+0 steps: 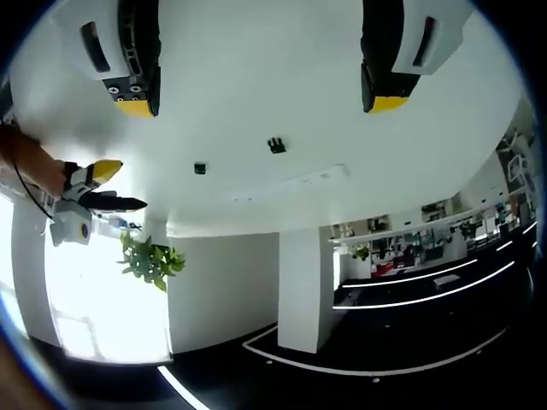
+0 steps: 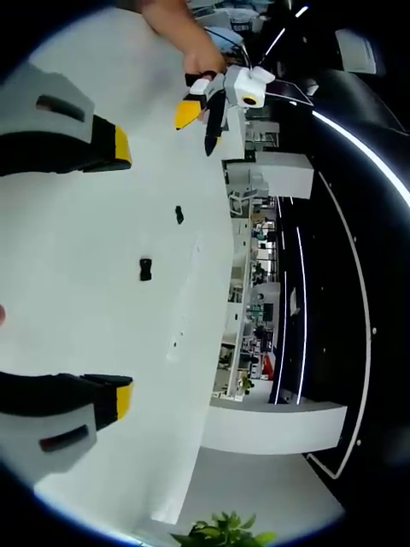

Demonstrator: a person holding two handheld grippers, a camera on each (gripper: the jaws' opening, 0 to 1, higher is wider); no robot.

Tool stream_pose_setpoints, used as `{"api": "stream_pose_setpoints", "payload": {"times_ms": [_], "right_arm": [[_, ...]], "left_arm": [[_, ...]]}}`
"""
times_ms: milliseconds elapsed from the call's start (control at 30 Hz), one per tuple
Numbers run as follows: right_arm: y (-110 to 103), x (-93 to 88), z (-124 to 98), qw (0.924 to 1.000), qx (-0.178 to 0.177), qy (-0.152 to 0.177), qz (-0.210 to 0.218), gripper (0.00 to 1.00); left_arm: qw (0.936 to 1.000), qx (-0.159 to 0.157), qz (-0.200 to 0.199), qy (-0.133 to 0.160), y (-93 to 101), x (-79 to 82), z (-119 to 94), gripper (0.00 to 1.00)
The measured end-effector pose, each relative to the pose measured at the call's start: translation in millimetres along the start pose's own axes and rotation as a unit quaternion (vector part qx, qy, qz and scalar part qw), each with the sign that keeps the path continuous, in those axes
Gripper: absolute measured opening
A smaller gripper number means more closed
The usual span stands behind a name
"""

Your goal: Snap the two parts of the plastic buckle together until the buckle closes and remains connected.

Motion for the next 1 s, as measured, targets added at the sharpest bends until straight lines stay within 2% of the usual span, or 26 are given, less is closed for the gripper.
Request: {"api": "stream_pose_setpoints", "payload": {"times_ms": [67, 267, 600, 733, 800, 1000], "right_arm": [[-3, -0.7, 0, 1.0, 0.005, -0.002, 0.001, 0.99], [-9, -2.8, 1, 0.9999, 0.011, -0.006, -0.008, 0.99], [-8, -3.2, 0, 0.9999, -0.001, -0.003, -0.016, 0.94], [0, -6.9, 1, 0.9999, -0.005, -0.001, -0.012, 0.9], [4, -11.5, 2, 0.9999, -0.006, -0.012, 0.006, 0.89], [1, -3.5, -3, 0.9999, 0.0, 0.001, 0.011, 0.87]], "left_arm": [[1.0, -0.003, 0.002, -0.005, 3.2, -2.1, 1, 0.95], [0.9997, -0.015, 0.006, -0.018, 9.3, -8.5, 8, 0.99], [0.9997, -0.021, -0.004, 0.012, 12.4, 3.4, 6, 0.98], [0.9996, -0.026, -0.004, 0.014, 15.7, 1.9, 7, 0.99], [0.9994, -0.029, -0.015, 0.01, 14.5, -2.0, 8, 0.99], [0.9994, -0.026, -0.019, 0.015, 12.9, -0.9, 7, 0.97]]}}
Point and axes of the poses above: the point that each gripper's makers call its tool centre point, and the gripper's own axes: z roughly forward along the fingers, y roughly to its right, x roughly out of its top, the point moved 4 cm from there along -z, roughly backward along the fingers, and after that the axes turned 9 degrees about z, right-handed, at the moved point
